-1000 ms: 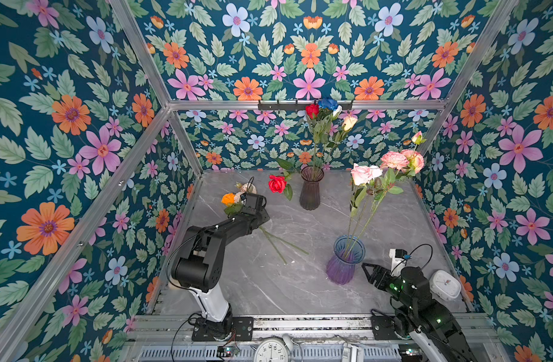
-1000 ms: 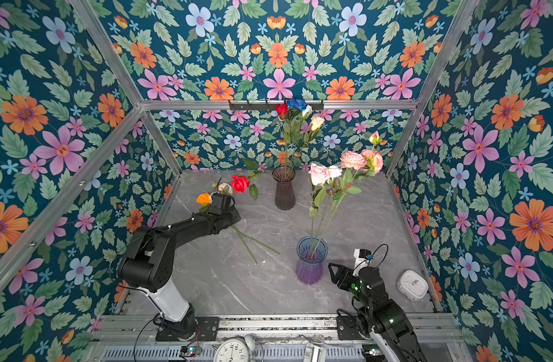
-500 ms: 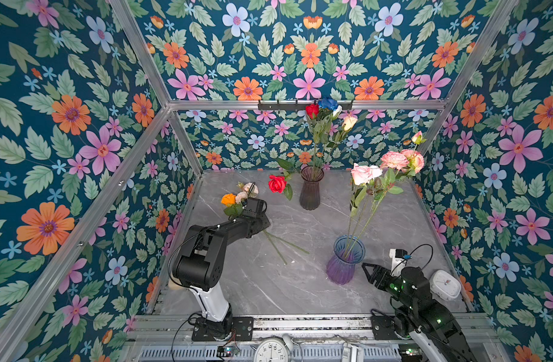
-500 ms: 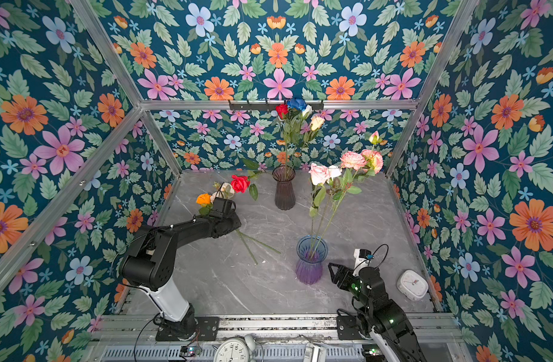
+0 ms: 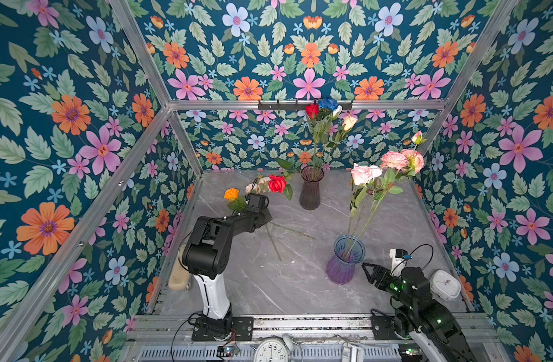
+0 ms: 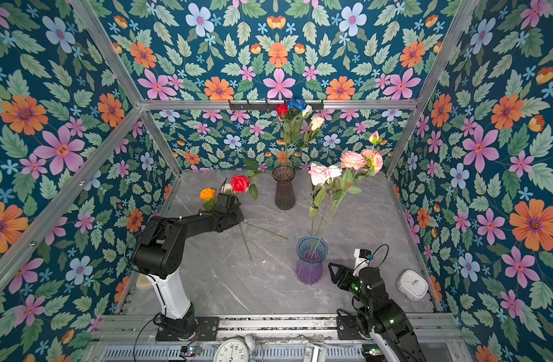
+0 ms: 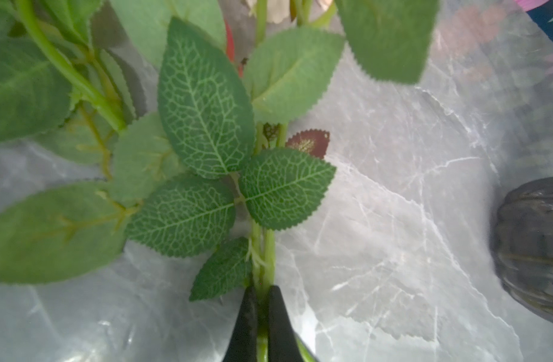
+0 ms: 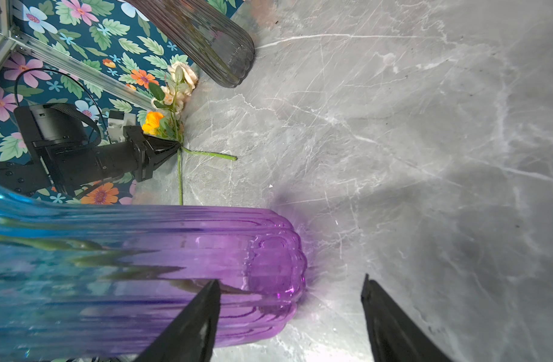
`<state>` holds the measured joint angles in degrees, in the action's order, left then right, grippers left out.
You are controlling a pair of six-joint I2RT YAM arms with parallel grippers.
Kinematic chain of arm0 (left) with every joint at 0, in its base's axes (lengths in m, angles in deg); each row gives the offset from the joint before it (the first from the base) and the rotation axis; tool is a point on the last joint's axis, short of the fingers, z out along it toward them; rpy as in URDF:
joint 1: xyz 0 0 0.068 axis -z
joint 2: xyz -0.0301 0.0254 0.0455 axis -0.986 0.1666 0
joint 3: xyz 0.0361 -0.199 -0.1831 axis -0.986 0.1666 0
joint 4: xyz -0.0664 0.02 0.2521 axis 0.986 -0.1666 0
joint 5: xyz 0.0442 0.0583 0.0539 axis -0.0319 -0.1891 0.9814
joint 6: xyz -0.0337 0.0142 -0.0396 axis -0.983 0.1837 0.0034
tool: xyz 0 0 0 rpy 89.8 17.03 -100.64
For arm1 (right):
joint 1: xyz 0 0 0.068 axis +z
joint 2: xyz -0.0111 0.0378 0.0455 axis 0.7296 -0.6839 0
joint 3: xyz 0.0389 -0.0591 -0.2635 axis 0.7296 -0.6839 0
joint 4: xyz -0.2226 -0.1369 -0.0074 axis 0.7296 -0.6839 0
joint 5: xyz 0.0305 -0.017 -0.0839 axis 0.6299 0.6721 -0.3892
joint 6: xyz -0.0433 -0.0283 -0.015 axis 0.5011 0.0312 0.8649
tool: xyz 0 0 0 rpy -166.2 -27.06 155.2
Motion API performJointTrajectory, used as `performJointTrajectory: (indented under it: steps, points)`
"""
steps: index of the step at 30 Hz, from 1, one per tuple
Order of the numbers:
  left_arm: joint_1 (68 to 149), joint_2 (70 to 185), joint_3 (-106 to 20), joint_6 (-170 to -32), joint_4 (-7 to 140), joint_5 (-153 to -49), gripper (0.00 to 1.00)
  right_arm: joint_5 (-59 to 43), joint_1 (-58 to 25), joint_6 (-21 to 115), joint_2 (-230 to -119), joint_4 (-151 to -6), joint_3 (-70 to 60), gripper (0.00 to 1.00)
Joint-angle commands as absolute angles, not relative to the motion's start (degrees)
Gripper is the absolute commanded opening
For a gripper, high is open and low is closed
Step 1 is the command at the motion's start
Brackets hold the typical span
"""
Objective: Arrange flowers in a vase
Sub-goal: Pick up the flower from the top-left of the table, then place the flower in the vase.
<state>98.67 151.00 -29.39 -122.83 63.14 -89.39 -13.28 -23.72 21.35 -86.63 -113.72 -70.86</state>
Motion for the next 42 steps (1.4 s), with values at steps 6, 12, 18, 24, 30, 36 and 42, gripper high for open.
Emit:
performJointTrajectory:
  steps: [6, 12, 18, 24, 30, 36, 42]
  points:
    - [98.70, 135.38, -28.12, -120.65, 56.72, -87.03, 0.00, -13.52, -23.68, 21.83, -86.55, -112.92, -70.97, 0.73]
    - [98.85, 113.05, -25.52, -119.84, 59.45, -86.14, 0.00, -13.70, -23.61, 21.32, -86.52, -113.40, -70.82, 0.73]
    - [98.87, 85.85, -20.06, -115.01, 70.17, -87.60, 0.00, -15.69, -23.72, 22.94, -87.68, -116.24, -64.34, 0.77]
    - [99.02, 85.21, -21.70, -124.17, 93.45, -122.15, 0.00, -12.86, -23.70, 28.36, -97.98, -116.33, -46.62, 0.78]
    - [115.20, 94.46, -26.84, -121.11, 99.93, -129.55, 0.00, 7.63, -23.70, 34.39, -109.93, -111.06, -28.23, 0.71]
    - [135.14, 110.02, -36.38, -104.23, 84.82, -125.62, 0.00, 25.67, -23.58, 32.59, -123.29, -105.02, -15.85, 0.62]
    - [137.01, 118.08, -37.26, -107.36, 91.90, -127.85, 0.00, 28.38, -23.56, 33.47, -125.54, -103.21, -10.77, 0.55]
